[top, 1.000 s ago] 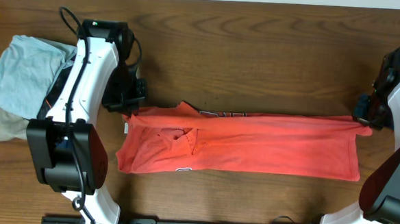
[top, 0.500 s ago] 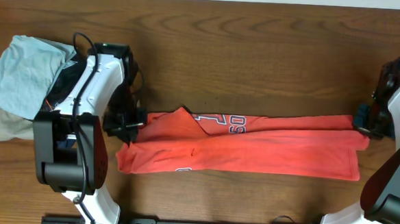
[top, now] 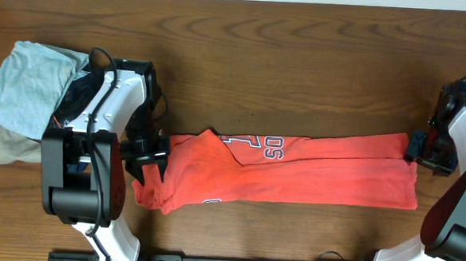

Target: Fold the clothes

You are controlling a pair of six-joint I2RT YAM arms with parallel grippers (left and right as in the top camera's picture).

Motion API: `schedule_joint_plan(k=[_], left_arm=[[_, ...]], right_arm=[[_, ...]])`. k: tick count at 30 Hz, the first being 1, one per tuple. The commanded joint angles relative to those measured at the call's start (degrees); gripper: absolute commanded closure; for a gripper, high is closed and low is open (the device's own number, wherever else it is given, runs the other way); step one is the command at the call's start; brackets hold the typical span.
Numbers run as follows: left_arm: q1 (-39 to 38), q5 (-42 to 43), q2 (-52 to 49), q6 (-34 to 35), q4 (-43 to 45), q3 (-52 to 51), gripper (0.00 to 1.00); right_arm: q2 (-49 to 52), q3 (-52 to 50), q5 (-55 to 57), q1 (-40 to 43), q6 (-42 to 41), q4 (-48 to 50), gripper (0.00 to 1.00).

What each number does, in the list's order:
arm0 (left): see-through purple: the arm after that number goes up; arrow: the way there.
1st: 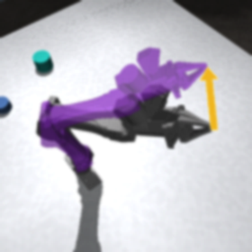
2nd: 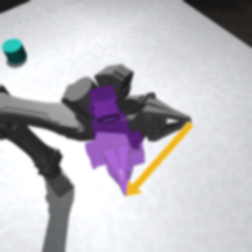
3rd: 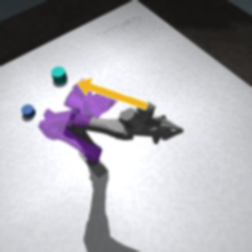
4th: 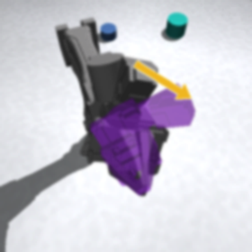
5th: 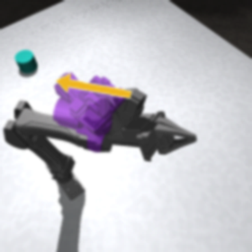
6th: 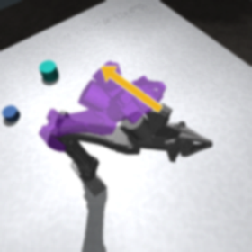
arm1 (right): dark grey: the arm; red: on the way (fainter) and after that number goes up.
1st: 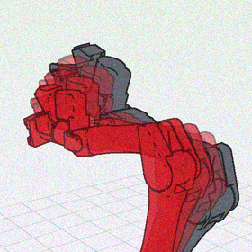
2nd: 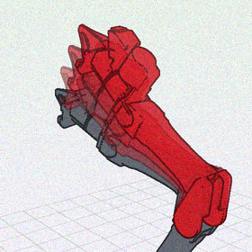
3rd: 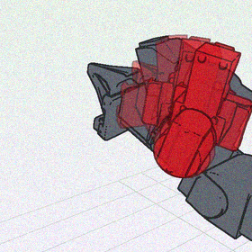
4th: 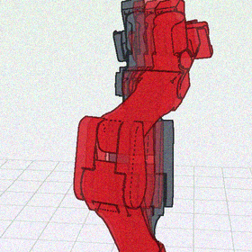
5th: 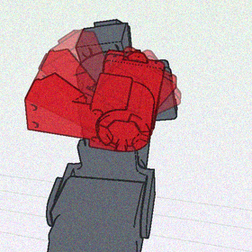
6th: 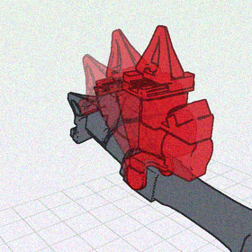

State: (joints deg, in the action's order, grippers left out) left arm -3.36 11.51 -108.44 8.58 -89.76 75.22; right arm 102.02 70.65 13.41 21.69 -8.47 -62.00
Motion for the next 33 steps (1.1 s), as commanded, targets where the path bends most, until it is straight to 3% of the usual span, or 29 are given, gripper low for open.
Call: schedule_joint_plan(k=[1,10,19,25,33], left_arm=[[0.4,-0.6,-0.2,-0.6,-0.1,0.0,0.56],[0.4,3.5,-0.2,-0.3,9.2,0.0,0.56],[0.4,6.7,-0.2,-0.3,15.9,0.0,0.55],[0.4,7.1,-0.2,-0.3,17.7,0.0,0.56],[0.4,7.1,-0.2,-0.3,18.1,0.0,0.56]], right_arm=[[-0.4,-0.3,-1.9,0.5,0.6,0.2,0.38],[-0.4,-1.4,-9.4,1.2,11.8,2.8,0.33],[-0.4,-8.3,-11.5,4.3,14.1,8.8,0.28],[-0.4,-12.1,-21.2,6.6,20.1,12.8,0.32],[-0.4,-16.2,-23.1,6.6,20.3,17.5,0.34]])
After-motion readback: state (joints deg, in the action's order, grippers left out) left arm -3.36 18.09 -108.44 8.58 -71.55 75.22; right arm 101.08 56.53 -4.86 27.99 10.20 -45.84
